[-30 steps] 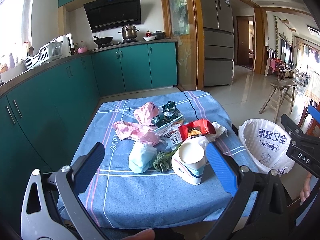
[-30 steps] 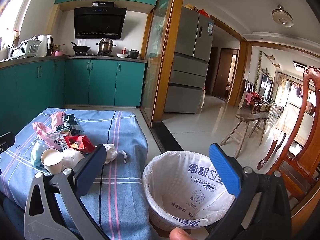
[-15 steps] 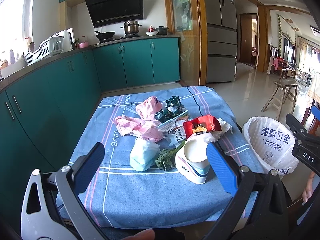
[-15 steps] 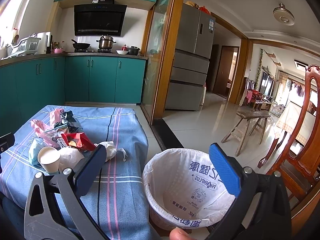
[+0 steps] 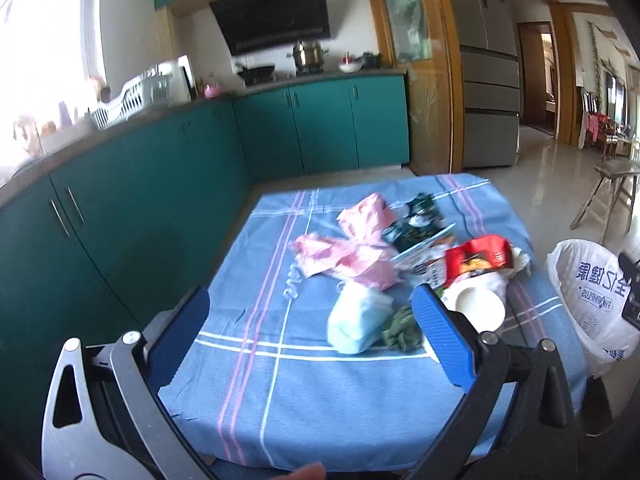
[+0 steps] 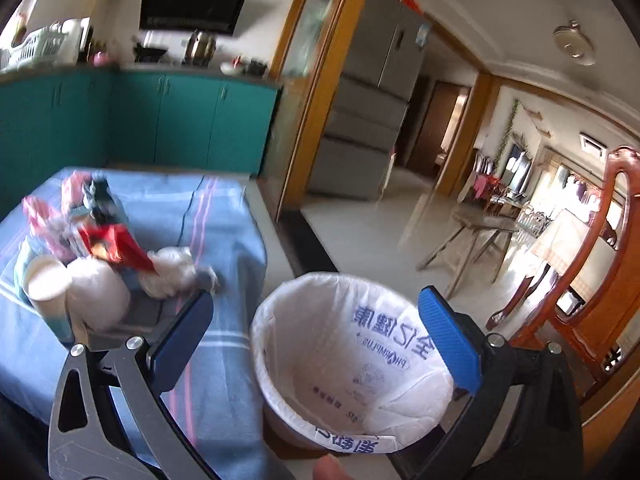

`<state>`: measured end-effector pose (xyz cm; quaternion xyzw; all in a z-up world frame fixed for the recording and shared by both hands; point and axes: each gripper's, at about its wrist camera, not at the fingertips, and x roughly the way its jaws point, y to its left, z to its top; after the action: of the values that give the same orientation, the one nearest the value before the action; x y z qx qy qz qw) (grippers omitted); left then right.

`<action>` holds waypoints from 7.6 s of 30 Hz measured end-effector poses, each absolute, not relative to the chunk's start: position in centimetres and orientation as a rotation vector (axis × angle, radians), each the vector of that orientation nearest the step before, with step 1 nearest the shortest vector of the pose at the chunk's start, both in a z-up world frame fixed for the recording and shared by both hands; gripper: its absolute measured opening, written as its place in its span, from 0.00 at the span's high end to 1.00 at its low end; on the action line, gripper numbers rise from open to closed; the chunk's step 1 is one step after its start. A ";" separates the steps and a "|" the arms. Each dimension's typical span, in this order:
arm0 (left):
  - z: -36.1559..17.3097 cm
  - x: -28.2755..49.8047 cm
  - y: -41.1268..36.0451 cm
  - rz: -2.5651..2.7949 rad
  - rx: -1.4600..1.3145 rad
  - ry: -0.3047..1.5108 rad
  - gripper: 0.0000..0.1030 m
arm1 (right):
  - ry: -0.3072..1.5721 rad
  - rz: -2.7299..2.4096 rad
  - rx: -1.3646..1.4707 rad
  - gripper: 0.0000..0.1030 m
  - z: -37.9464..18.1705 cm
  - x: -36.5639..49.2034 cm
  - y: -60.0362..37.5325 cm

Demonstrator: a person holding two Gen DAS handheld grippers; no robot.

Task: Collect trash
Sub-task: 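Grasp the white paper cup with the right tool while the left tool grasps the blue face mask, then carry the cup and mask over the white bin and open both tools, then grasp the green leafy vegetable with the left tool while the right tool reaches the white plastic bag, then grasp and lift the white plastic bag with the right tool while the left tool lifts the leaf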

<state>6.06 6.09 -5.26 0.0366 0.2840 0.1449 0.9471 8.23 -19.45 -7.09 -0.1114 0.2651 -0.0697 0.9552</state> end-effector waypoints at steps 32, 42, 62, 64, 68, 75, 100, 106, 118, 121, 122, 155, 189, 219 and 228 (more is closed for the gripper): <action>-16.4 16.7 11.5 -0.087 -0.196 0.926 0.65 | 0.766 0.705 -0.004 0.75 -10.5 11.1 -9.2; -11.6 11.7 12.1 -0.075 -0.248 0.759 0.84 | 0.562 0.505 0.061 0.75 -5.2 9.9 -18.4; -13.7 19.2 -20.5 -0.801 -0.017 0.903 0.78 | 0.830 -0.145 0.171 0.75 -14.7 10.2 -37.0; -14.8 20.0 -22.2 -0.799 -0.006 0.914 0.37 | 0.835 -0.142 0.172 0.75 -14.5 10.4 -37.0; -14.7 20.3 -21.6 -0.746 -0.014 0.890 0.26 | 0.846 -0.140 0.168 0.68 -14.4 11.1 -36.9; -11.0 15.4 -12.5 -0.423 0.042 0.688 0.13 | 0.796 -0.106 0.096 0.42 -12.6 12.6 -33.8; -12.7 9.1 8.7 0.104 -0.091 0.720 0.11 | 0.813 0.253 -0.061 0.36 -12.0 20.8 -14.5; -12.7 9.0 8.9 0.100 -0.096 0.719 0.11 | 0.810 0.327 -0.081 0.36 -12.0 20.1 -12.3; -12.7 9.0 9.0 0.108 -0.101 0.727 0.10 | 0.766 0.423 -0.060 0.36 -9.6 17.0 -13.5; -12.5 9.3 8.9 0.110 -0.095 0.726 0.10 | 0.780 0.524 -0.063 0.36 -10.1 16.0 -12.3; -12.5 9.4 8.9 0.111 -0.096 0.725 0.10 | 0.785 0.542 -0.065 0.36 -10.3 15.7 -11.9; -15.5 14.8 3.1 -0.091 0.000 0.870 0.10 | 0.816 0.521 -0.183 0.36 -10.6 14.0 -12.6; -14.7 10.0 8.1 -0.003 -0.018 0.877 0.44 | 0.880 0.539 -0.206 0.52 -13.2 14.4 -10.4; -16.7 12.2 7.3 -0.135 -0.007 0.957 0.69 | 0.916 0.495 -0.207 0.51 -14.8 15.2 -10.5; -15.1 11.5 6.5 -0.142 -0.015 0.902 0.80 | 0.834 0.521 -0.171 0.64 -10.7 13.5 -13.3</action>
<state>11.50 6.54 -15.08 -0.0070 0.4356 -0.0686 0.8975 13.50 -13.32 -10.75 -0.0821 0.3997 0.2497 0.8782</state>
